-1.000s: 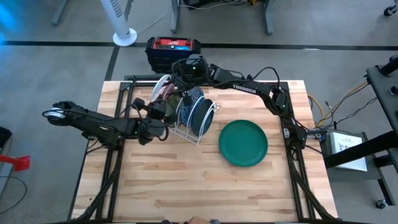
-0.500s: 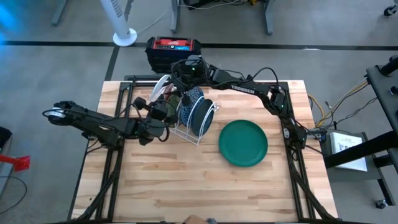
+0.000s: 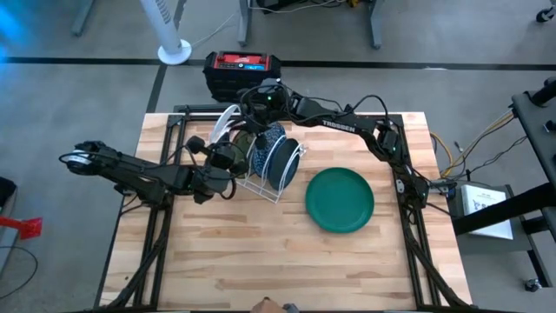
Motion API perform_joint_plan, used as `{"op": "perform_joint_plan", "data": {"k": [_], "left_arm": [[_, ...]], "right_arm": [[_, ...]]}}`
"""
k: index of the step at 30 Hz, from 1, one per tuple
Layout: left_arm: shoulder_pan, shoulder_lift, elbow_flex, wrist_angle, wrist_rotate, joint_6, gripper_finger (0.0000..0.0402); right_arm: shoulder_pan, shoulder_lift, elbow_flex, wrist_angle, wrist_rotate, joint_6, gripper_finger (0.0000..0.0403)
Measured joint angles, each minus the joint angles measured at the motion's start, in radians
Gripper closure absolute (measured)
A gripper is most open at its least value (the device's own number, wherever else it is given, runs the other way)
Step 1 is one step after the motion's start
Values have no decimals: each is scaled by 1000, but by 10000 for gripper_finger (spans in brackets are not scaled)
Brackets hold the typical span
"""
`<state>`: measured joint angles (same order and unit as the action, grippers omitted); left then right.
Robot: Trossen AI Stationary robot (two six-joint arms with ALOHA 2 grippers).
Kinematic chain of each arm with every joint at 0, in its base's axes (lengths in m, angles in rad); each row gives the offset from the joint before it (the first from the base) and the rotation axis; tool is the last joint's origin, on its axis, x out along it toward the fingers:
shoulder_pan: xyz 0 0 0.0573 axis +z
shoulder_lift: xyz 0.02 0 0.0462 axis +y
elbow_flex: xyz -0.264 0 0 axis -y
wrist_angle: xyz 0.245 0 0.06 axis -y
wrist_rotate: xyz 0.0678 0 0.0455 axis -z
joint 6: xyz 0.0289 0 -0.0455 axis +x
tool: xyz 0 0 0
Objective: Sort dishes
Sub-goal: Remove the orange patterned plate from the dish rack
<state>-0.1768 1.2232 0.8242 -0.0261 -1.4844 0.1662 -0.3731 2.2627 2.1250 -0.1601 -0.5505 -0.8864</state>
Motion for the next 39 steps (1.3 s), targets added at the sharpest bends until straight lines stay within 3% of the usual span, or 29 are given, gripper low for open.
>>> {"op": "perform_joint_plan", "data": {"k": [12, 19, 28, 34, 39], "left_arm": [[-1, -2, 8, 0, -21, 47, 396], [-74, -7, 75, 0, -75, 170, 320], [-175, -55, 81, -54, -84, 155, 212], [-184, -130, 81, -113, -87, 157, 191], [-276, -211, 81, -121, -87, 236, 189]], "right_arm": [[5, 0, -1, 0, 3, -43, 401], [10, 0, 1, 20, 14, -31, 402], [35, 0, 4, 26, 14, -40, 402], [45, 0, 6, 45, 13, -42, 402], [50, 0, 6, 45, 23, -50, 402]]}}
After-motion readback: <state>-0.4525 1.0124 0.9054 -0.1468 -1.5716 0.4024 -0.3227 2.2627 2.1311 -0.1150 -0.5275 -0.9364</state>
